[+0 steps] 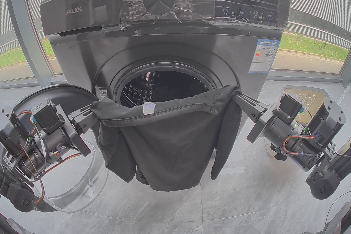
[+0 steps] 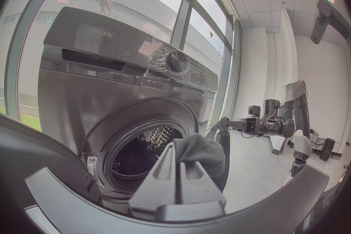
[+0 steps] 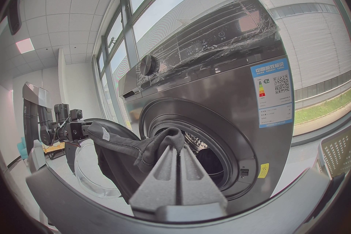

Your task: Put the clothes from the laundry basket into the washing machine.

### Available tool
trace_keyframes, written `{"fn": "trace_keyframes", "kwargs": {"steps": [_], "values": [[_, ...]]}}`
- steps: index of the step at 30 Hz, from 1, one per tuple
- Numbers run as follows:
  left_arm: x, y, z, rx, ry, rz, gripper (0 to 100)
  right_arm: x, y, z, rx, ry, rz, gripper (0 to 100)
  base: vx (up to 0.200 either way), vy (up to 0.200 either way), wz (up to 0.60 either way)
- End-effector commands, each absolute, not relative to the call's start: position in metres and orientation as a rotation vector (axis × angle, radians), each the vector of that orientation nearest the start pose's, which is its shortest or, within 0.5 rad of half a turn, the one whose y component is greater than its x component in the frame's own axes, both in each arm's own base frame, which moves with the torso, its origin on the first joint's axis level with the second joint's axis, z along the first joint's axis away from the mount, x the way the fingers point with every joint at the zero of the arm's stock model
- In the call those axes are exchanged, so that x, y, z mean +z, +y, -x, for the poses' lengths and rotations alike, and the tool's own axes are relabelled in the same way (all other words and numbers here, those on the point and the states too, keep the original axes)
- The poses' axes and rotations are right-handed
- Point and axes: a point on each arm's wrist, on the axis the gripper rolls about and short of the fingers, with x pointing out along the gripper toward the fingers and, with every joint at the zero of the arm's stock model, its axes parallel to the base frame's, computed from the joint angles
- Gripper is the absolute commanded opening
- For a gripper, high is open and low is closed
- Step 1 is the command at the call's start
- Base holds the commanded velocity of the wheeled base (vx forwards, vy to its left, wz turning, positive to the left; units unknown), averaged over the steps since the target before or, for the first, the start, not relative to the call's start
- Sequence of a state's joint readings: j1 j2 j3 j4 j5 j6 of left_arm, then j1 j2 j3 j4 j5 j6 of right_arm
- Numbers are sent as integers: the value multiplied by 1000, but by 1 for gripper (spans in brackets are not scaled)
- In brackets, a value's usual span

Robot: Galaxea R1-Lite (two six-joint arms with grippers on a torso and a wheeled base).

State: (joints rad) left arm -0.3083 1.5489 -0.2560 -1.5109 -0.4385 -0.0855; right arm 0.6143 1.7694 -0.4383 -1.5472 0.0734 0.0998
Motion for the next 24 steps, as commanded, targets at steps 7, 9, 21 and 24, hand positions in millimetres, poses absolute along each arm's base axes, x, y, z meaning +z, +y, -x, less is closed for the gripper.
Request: {"fn": "trace_keyframes", "kwargs": {"steps": [7,9,21,24], "values": [[173,-73,-199,-753,-183,68,0,164,159,-222,698,-175,-155,0,0,0,0],[173,-73,-199,-753,-183,66,0,163,159,-222,698,-173,-155,0,0,0,0],[170,-72,-199,-747,-172,67,0,163,162,-220,712,-170,-157,0,0,0,0],[169,-70,-199,-740,-167,67,0,163,162,-220,712,-170,-157,0,0,0,0]]}}
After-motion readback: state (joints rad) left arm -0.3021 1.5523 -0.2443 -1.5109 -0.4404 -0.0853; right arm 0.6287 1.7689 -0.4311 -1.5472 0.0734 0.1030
